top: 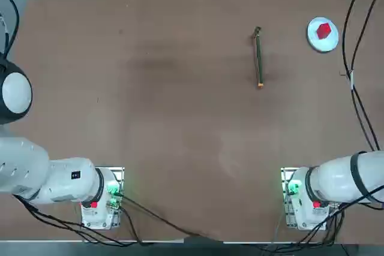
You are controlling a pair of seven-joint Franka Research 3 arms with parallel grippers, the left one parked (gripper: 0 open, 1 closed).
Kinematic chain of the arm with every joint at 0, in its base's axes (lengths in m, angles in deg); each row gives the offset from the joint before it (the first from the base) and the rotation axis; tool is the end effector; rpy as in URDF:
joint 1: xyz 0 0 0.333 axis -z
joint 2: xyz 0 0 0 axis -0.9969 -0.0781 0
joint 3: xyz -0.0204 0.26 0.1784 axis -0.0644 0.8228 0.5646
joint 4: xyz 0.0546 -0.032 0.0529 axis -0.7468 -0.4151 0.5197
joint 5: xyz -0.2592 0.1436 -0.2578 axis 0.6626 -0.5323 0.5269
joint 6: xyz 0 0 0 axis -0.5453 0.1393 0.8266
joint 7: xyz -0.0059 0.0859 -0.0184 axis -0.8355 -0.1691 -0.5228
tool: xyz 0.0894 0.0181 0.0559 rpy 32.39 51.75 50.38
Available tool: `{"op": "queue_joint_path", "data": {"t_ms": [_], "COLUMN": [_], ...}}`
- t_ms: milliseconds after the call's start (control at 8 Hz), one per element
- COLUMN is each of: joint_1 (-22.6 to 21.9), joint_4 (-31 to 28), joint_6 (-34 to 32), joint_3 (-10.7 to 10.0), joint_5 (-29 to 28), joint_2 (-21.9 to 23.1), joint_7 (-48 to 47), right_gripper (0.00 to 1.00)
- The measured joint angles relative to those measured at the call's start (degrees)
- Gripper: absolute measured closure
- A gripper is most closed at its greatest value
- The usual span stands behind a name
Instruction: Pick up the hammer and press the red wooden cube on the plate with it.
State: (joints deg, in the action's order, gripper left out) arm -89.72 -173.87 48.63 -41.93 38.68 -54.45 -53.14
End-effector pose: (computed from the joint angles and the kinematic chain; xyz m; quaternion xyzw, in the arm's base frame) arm 0.5477 0.0124 0.6008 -0.9998 -0.0094 0.0198 0.0015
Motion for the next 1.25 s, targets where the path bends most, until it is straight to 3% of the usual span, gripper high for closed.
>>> {"op": "queue_joint_path", "data": {"t_ms": [375, 625, 875, 1250], "joint_1": [0.00, -1.27, -5.27, -10.37], "joint_4": [-0.01, -0.54, -5.13, -17.34], "joint_6": [-0.14, 1.09, 10.82, 31.62], "joint_3": [0.17, 0.73, 1.28, 1.50], "joint_5": [-0.02, -0.25, -0.27, -0.27], "joint_2": [-0.30, -2.82, -6.30, -10.42], "joint_7": [-0.01, -2.29, -9.28, -20.77], "right_gripper": [0.00, 0.00, 0.00, 0.00]}}
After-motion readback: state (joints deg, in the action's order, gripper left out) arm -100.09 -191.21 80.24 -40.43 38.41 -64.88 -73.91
